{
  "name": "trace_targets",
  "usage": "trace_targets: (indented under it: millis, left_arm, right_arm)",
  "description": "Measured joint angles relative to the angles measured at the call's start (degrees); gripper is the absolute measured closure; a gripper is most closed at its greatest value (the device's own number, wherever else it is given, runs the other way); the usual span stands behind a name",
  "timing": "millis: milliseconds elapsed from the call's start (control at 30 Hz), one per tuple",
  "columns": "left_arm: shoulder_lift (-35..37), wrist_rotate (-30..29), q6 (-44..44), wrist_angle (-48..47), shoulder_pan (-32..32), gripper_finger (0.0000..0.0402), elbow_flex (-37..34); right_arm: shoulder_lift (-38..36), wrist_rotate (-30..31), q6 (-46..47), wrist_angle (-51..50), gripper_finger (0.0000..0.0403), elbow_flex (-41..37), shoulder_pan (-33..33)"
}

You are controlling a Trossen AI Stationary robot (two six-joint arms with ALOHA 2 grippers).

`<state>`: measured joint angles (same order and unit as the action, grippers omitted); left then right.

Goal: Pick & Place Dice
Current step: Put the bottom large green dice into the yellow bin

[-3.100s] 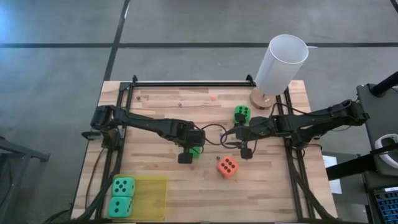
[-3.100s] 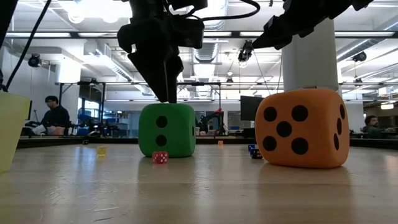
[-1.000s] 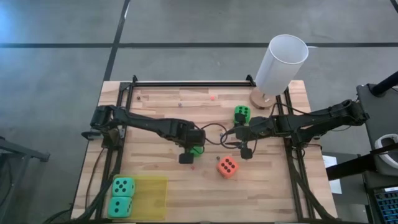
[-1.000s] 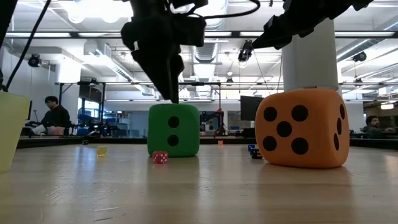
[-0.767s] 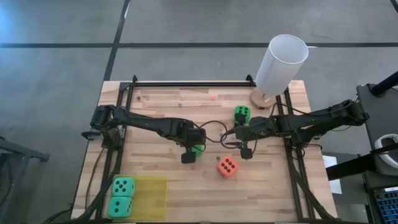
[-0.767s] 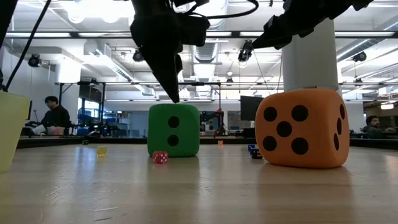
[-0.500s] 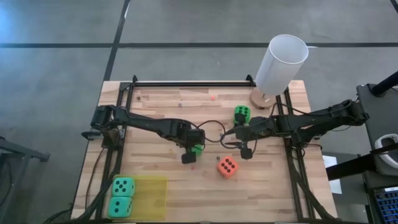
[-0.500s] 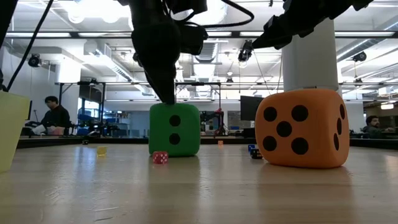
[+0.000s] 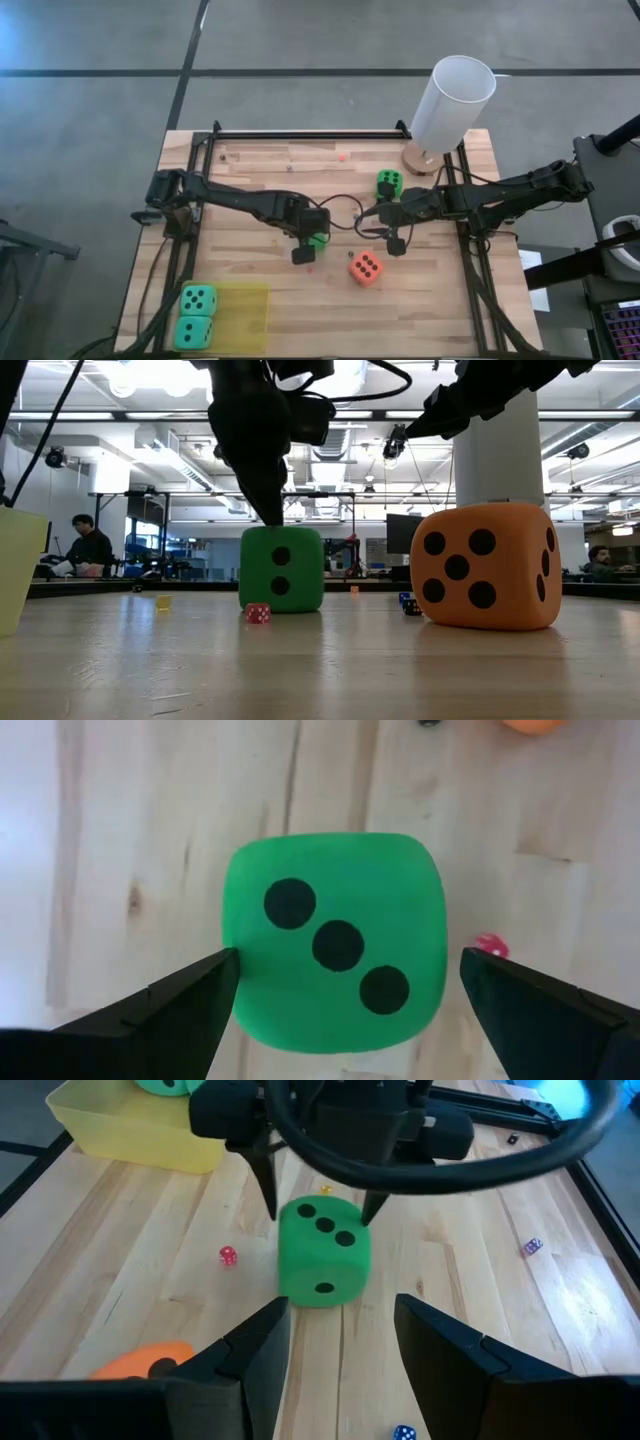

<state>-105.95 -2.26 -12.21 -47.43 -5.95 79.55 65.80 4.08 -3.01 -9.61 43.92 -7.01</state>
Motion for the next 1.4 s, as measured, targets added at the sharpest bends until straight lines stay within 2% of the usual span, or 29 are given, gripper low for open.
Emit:
trace_targets:
  millis: [333, 1000, 1400]
  left_arm:
    - [0.0, 0.4, 0.4, 0.0, -3.1, 0.0020, 0.0]
    - [0.1, -0.9, -0.3, -0.5, -3.0, 0.0018, 2.0]
    - [0.1, -2.7, -5.0, -0.8, -2.9, 0.0019, 3.0]
  right_arm:
    - [0.0, 0.0, 0.2, 0.0, 0.0223, 0.0, 0.0]
    - [0.0, 0.0, 0.5, 0.0, 0.0223, 0.0, 0.0]
    - [0.0, 0.0, 0.5, 0.0, 0.0223, 0.0, 0.0]
